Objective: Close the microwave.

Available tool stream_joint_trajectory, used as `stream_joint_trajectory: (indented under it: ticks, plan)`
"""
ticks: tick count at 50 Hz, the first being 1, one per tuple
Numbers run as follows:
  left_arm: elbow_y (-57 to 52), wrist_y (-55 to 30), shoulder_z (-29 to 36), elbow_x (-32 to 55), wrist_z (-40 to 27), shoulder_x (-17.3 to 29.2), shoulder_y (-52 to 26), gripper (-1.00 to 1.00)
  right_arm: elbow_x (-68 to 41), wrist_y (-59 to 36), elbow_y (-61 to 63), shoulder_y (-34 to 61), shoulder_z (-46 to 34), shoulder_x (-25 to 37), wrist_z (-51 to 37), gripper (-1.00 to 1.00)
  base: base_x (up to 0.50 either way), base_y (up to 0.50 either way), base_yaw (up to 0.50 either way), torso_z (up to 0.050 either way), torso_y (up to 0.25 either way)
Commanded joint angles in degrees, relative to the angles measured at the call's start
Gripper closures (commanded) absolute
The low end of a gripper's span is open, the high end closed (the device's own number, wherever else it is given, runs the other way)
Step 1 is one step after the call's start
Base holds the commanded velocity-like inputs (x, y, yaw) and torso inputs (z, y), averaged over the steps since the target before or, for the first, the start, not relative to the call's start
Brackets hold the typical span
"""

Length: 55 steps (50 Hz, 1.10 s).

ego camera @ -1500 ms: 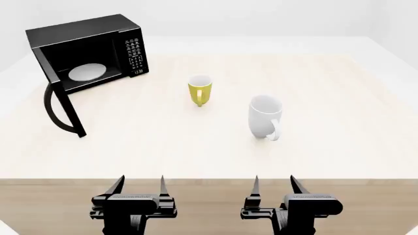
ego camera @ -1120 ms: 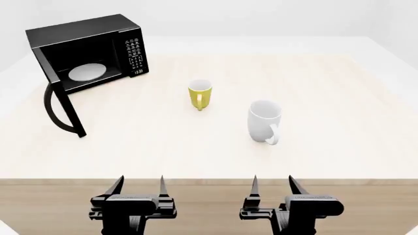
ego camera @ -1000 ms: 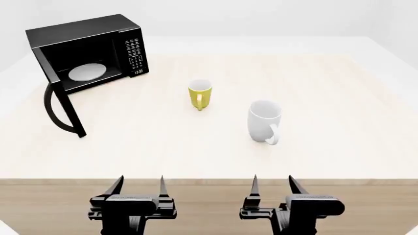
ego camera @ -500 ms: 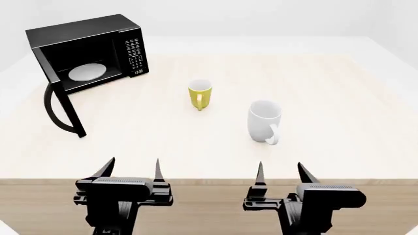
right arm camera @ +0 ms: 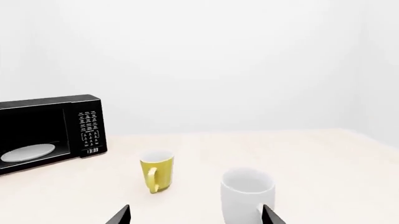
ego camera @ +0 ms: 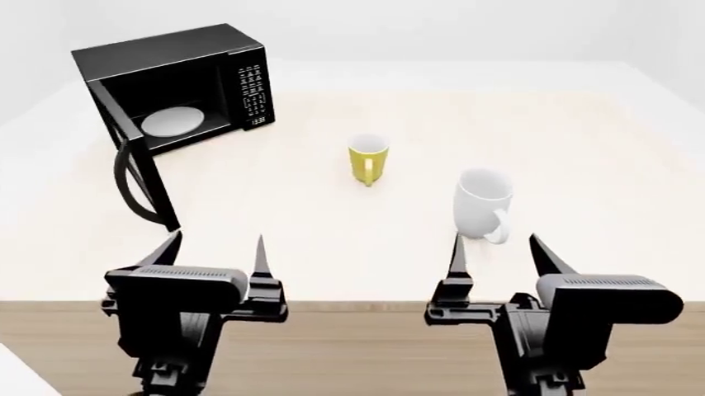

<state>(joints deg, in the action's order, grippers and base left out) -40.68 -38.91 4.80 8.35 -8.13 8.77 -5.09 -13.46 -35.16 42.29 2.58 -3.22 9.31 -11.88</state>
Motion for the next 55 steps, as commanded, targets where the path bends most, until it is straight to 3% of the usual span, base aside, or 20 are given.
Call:
stream_joint_trajectory:
  ticks: [1, 41, 55]
  plan:
    - [-2.52, -3.00, -0.36, 1.24, -0.51, 0.47, -1.25, -1.00, -1.39, -2.69, 2.84, 1.32, 0.55, 0.70, -0.89, -1.00, 0.00, 0.50, 0.00, 0.000, 0.000]
    - [-1.16, -0.90, -0.71, 3.37, -1.88, 1.39, 0.02, -1.00, -0.59, -3.49, 2.59, 2.06, -0.61, 1.93, -4.77, -1.00, 0.00, 0.50, 0.00, 0.000, 0.000]
    - [-1.23, -1.17, -0.61, 3.94, -2.49, 1.82, -0.36, -1.00, -4.01, -1.35, 4.21, 1.53, 0.36, 2.43, -2.83, -1.00, 0.27, 0.00, 0.00, 0.000, 0.000]
